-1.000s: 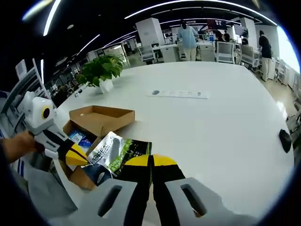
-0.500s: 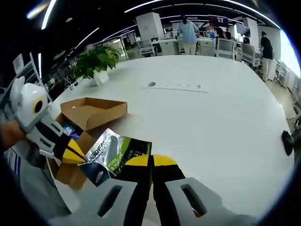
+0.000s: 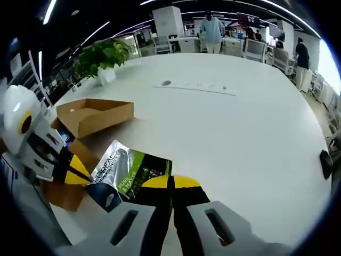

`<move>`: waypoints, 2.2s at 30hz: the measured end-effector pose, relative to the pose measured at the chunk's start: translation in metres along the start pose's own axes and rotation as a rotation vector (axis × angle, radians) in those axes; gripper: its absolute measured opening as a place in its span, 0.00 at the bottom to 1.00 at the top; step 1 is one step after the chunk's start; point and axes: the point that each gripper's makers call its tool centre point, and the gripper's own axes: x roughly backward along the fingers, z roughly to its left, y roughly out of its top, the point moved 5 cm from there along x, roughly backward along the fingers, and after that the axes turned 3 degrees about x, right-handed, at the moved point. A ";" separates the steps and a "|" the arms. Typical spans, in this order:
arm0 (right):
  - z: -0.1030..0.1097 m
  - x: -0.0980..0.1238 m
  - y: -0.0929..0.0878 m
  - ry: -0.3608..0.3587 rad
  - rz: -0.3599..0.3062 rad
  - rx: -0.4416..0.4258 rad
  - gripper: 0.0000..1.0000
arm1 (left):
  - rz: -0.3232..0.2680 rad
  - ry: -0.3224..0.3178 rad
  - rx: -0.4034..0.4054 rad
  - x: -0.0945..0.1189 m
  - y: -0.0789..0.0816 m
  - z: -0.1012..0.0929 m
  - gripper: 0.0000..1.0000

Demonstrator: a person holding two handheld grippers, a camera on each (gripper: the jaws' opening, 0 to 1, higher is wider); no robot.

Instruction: Operate the shoe box by opening the lid, removing the specified soft item, and placing it in the target area until the item is outside and the box remains undamaged.

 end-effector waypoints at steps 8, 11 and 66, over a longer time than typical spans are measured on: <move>-0.008 -0.010 -0.005 -0.023 0.035 -0.004 0.00 | 0.042 0.020 -0.065 -0.007 0.004 0.003 0.01; -0.008 -0.012 -0.008 -0.029 0.046 0.008 0.00 | 0.049 0.028 -0.071 -0.006 0.003 0.003 0.01; 0.021 0.066 0.021 0.049 -0.062 0.130 0.48 | -0.344 0.092 0.241 0.092 -0.028 0.014 0.41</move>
